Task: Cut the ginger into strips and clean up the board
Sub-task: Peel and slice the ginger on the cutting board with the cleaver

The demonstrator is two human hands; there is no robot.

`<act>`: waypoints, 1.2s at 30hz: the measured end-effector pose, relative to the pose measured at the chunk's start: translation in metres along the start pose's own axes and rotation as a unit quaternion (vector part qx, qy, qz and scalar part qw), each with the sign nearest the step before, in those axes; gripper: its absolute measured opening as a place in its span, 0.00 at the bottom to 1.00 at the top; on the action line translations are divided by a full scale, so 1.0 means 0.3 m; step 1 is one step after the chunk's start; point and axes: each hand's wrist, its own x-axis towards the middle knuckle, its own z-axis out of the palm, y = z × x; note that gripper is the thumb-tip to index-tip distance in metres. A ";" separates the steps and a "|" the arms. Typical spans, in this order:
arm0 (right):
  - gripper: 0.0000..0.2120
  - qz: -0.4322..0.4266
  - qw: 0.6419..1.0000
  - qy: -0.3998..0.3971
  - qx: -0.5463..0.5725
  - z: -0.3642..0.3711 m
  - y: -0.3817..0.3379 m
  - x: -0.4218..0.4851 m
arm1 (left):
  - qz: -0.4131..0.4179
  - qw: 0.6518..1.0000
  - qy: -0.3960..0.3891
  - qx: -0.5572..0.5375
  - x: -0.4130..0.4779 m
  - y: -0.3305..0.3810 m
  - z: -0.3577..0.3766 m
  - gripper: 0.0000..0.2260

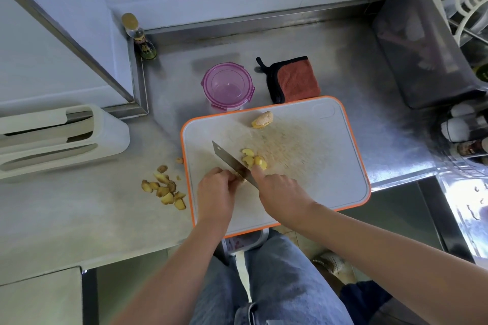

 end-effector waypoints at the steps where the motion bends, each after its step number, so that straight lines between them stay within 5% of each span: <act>1: 0.20 0.000 1.000 -0.002 0.003 0.004 -0.002 0.011 | 0.004 1.000 -0.001 0.001 0.002 -0.002 0.000 0.05; 36: 0.13 -0.034 0.999 0.019 0.021 0.026 -0.026 0.099 | 0.048 0.999 -0.020 0.013 0.008 -0.018 -0.004 0.02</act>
